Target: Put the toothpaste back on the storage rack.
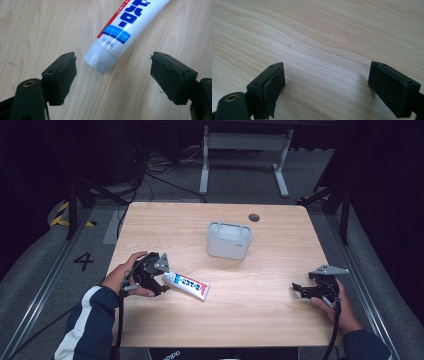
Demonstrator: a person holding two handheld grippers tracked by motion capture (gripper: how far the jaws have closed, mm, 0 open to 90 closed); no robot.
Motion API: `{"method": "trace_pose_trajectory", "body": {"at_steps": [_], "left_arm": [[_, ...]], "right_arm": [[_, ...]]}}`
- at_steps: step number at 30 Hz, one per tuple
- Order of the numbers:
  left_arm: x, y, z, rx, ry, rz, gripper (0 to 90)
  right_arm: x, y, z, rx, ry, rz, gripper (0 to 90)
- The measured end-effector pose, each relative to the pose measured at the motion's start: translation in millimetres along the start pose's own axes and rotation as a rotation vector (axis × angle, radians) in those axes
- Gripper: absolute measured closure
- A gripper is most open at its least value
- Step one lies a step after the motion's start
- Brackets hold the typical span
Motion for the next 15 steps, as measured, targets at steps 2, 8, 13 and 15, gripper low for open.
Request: {"method": "trace_pose_trajectory", "body": {"at_steps": [2, 8, 13, 15], "left_arm": [[-9.9, -4.4, -2.5, 0.033, -0.035, 0.007, 23.6], [-23.7, -14.4, -6.8, 0.067, -0.115, 0.05, 23.4], [-28.5, -24.5, -9.4, 0.094, -0.155, 0.084, 23.4], [-29.5, -26.2, -10.3, 0.109, -0.166, 0.077, 24.1]], "right_arm": [[0.0, 0.0, 0.1, 0.001, 0.0, 0.0, 14.4], [1.7, 1.6, 0.6, 0.005, 0.001, 0.001, 14.5], [1.9, 1.9, 1.1, 0.005, -0.001, -0.001, 14.6], [2.1, 2.1, 1.1, 0.006, -0.001, -0.001, 14.6]]}}
Point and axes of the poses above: each handheld gripper's, and its own axes: y roughly backward along the jaws, x roughly out of its underside, z roughly to its left, the point moved 8 cm from there along -y, roughly forward along the jaws, and after that the axes turned 15 degrees about -x, right-handed, at the moved point
